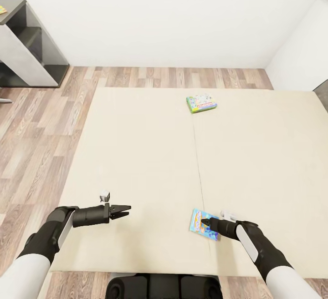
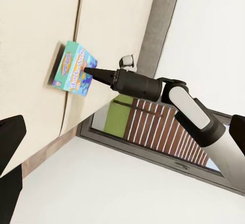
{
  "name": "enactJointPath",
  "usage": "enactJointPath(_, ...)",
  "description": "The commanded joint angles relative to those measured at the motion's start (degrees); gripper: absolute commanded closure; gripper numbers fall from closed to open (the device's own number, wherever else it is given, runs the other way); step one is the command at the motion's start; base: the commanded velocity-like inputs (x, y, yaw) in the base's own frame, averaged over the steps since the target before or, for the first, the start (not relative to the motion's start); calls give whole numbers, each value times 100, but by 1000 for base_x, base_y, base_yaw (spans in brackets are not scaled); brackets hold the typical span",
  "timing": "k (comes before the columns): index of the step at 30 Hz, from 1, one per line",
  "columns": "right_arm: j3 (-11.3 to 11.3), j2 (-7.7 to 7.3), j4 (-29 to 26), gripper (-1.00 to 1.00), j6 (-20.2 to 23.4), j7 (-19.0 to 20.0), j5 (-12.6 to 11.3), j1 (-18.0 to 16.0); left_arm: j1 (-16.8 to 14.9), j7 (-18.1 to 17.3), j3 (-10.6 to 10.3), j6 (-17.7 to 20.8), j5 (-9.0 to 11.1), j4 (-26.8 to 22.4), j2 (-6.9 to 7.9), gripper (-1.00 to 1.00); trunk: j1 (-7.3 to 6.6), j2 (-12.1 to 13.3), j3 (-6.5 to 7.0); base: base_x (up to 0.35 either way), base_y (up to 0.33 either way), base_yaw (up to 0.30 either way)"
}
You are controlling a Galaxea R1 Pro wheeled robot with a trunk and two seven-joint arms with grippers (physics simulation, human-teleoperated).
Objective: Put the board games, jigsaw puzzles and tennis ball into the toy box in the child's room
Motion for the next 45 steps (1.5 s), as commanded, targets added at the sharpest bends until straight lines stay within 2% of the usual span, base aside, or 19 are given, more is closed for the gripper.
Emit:
enactJointPath(1, 13, -5, -6, -100, 20, 5, -5, -1, -1, -16, 0, 60, 7, -1, 1, -100, 1, -5, -13, 0, 0, 0)
enactJointPath(11, 15, -4, -6, -100, 20, 5, -5, -1, -1, -19, 0, 60, 8, -1, 1, -100, 1, -5, -66, 0, 0, 0)
enactJointPath(45, 23, 14, -6, -100, 12, 5, -5, -1, 4, -24, 9, 51, 15, -1, 1, -100, 1, -5, -70, 0, 0, 0)
